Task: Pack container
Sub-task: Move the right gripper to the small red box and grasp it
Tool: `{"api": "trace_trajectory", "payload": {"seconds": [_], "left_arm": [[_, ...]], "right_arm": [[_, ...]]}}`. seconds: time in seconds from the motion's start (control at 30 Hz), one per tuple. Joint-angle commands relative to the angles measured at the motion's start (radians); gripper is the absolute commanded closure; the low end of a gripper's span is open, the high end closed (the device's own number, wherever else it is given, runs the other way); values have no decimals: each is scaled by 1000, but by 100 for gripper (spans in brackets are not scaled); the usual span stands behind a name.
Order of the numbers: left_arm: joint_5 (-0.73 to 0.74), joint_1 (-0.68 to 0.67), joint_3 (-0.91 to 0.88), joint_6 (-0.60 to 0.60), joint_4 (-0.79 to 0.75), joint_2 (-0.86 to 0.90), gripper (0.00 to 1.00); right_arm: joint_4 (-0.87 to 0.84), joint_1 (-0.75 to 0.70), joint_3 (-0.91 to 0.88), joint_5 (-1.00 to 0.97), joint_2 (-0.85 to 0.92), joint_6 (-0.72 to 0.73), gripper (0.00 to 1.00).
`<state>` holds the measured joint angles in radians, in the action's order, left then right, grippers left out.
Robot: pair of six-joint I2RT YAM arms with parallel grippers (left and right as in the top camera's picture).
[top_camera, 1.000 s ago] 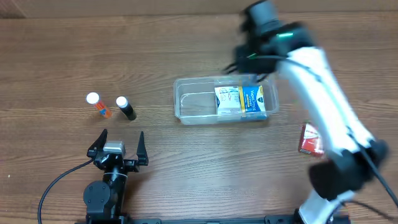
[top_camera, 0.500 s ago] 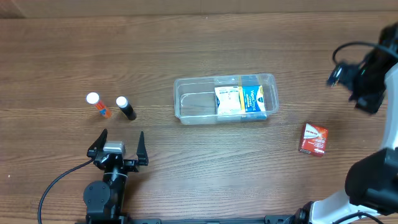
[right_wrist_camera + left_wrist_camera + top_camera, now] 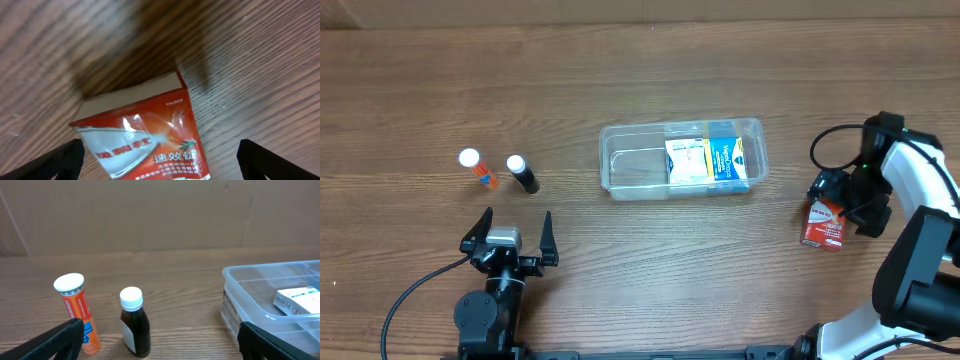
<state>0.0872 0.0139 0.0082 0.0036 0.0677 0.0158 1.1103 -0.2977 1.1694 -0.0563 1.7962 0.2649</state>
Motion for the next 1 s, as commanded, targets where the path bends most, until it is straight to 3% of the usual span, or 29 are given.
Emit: {"api": "trace_trajectory", "payload": {"seconds": [0.0, 0.2, 0.6, 0.73, 0.97], "left_arm": [[7, 5, -3, 19, 2, -4, 0], [7, 5, -3, 19, 2, -4, 0], [7, 5, -3, 19, 2, -4, 0], [7, 5, -3, 19, 3, -4, 0], [7, 5, -3, 19, 3, -4, 0]], "right_arm": [[-42, 38, -47, -13, -10, -3, 0], [-108, 61, -101, -10, -10, 25, 1], [-97, 62, -99, -32, -12, 80, 27], [-30, 63, -53, -32, -40, 80, 32], [112, 125, 114, -32, -214, 79, 32]]}}
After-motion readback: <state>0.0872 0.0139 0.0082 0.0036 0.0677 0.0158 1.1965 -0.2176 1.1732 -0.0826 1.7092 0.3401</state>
